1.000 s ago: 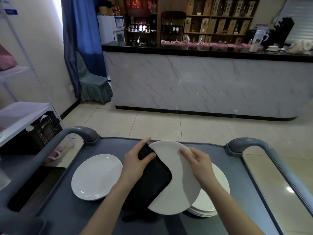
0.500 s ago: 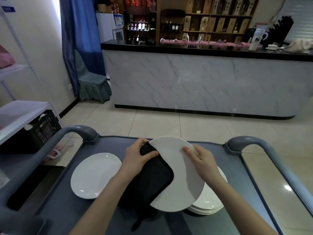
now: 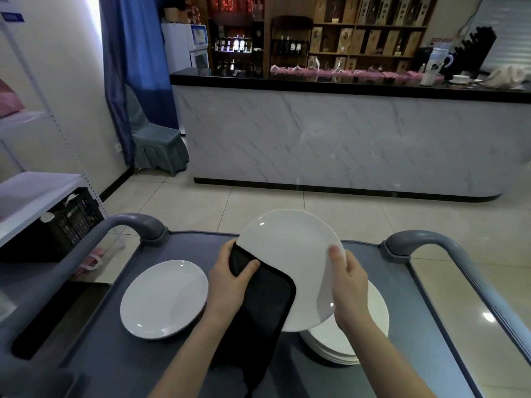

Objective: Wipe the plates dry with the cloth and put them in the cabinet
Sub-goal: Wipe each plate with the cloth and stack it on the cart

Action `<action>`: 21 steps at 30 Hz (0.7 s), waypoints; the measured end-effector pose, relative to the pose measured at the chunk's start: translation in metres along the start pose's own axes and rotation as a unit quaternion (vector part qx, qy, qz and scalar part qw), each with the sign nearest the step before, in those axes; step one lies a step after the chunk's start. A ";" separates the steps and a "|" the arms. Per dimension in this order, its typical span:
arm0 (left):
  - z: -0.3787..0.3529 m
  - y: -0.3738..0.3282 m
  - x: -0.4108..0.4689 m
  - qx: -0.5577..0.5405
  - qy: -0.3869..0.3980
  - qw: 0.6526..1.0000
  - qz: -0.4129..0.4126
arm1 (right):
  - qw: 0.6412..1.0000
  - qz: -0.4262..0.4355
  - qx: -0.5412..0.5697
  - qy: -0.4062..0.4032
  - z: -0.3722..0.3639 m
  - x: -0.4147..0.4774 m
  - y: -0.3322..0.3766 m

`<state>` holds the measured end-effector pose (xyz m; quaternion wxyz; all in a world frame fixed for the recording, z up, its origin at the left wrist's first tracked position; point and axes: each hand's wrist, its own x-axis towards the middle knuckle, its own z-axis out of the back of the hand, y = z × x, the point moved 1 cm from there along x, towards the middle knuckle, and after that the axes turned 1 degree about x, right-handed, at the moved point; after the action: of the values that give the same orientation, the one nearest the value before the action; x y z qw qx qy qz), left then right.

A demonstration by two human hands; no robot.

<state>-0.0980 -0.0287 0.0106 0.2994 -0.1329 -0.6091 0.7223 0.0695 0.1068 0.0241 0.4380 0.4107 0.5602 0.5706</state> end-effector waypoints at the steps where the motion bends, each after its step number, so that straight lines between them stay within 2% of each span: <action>1: 0.002 0.002 0.002 -0.007 -0.006 1.000 0.000 | 0.999 0.010 -0.017 0.025 0.002 0.000 0.001; 4: 0.011 0.002 0.010 -0.023 0.011 1.000 -0.012 | 0.989 0.057 -0.085 0.109 0.013 0.010 0.014; 6: 0.015 -0.003 0.016 -0.001 0.052 0.998 -0.028 | 0.978 0.070 -0.115 0.159 0.015 0.020 0.027; 9: 0.014 -0.012 0.024 0.043 0.161 0.984 -0.057 | 0.936 0.102 -0.209 0.265 0.006 0.032 0.038; 11: 0.011 -0.016 0.028 0.067 0.202 0.975 -0.066 | 0.909 0.107 -0.257 0.310 -0.001 0.034 0.037; 14: 0.007 -0.017 0.029 0.073 0.184 0.978 -0.068 | 0.933 0.096 -0.196 0.285 -0.003 0.032 0.031; 17: 0.008 -0.013 0.026 0.057 0.096 0.993 -0.039 | 0.963 0.089 -0.132 0.219 -0.004 0.027 0.023; 21: 0.003 0.000 0.008 0.032 0.011 0.999 0.005 | 0.997 0.036 0.018 0.064 -0.009 0.014 0.008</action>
<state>-0.1053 -0.0264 0.0127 0.3067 -0.1343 -0.5817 0.7413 0.0569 0.1174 0.0319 0.3731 0.4014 0.5822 0.6005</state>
